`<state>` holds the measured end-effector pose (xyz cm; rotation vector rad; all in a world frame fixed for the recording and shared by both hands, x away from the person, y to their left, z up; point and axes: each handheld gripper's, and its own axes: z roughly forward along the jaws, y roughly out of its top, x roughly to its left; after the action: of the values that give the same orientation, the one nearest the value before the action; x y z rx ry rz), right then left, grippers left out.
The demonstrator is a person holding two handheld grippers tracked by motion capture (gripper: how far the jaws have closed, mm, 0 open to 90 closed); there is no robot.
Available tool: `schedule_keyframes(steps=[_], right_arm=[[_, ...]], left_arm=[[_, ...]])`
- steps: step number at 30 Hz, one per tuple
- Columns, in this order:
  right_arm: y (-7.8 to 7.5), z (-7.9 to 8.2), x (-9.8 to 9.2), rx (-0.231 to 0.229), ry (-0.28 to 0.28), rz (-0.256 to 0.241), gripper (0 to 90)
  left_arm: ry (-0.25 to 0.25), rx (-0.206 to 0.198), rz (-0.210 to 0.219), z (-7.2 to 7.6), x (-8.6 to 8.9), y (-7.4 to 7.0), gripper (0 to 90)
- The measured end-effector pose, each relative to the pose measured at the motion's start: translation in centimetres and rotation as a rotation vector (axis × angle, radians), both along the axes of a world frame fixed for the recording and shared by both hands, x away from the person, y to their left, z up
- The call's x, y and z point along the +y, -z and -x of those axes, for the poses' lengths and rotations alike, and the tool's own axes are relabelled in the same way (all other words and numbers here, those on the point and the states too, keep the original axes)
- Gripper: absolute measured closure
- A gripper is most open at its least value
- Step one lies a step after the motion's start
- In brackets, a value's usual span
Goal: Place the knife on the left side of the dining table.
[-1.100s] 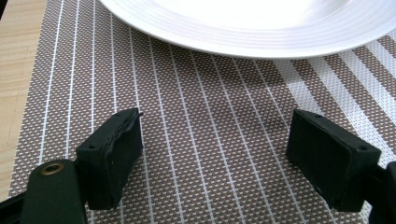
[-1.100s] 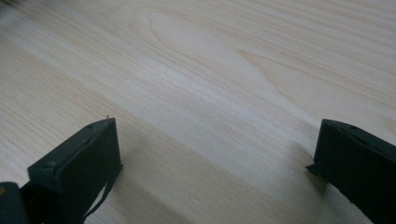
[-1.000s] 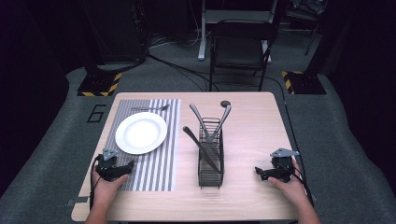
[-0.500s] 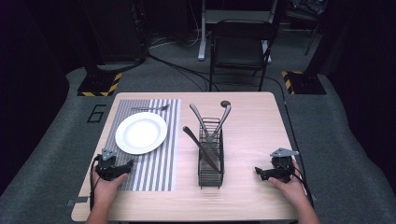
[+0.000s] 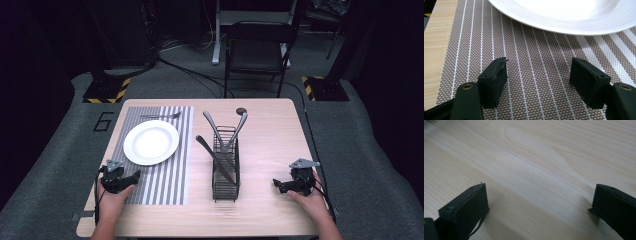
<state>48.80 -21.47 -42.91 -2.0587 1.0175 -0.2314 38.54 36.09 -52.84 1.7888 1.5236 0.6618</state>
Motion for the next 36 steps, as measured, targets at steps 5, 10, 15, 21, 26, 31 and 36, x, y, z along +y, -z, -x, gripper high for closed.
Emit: schedule_keyframes(steps=[5,10,15,21,26,31,36], right_arm=[[0.0,0.0,0.0,-0.001,0.0,0.0,0.0],[0.0,0.0,0.0,0.0,0.0,0.0,0.0],[0.0,0.0,0.0,0.0,0.0,0.0,0.0],[0.0,0.0,0.0,0.0,-0.002,0.0,0.0],[0.0,0.0,0.0,-0.002,0.005,0.0,0.0],[0.0,0.0,0.0,0.001,0.007,-0.003,0.0],[0.0,0.0,0.0,0.001,0.006,-0.003,0.0]], left_arm=[[-0.007,0.03,0.037,0.5,0.5,-1.4,38.2],[0.012,0.036,0.093,1.2,0.4,-2.8,42.1],[0.023,0.051,0.134,1.6,0.0,-3.7,43.9],[0.055,0.059,0.138,1.8,-1.0,-4.6,44.6],[0.092,0.052,0.153,1.6,-2.4,-6.0,47.5],[0.126,0.055,0.159,1.5,-4.0,-7.1,50.9],[0.178,0.049,0.141,1.4,-5.8,-8.1,52.5]])
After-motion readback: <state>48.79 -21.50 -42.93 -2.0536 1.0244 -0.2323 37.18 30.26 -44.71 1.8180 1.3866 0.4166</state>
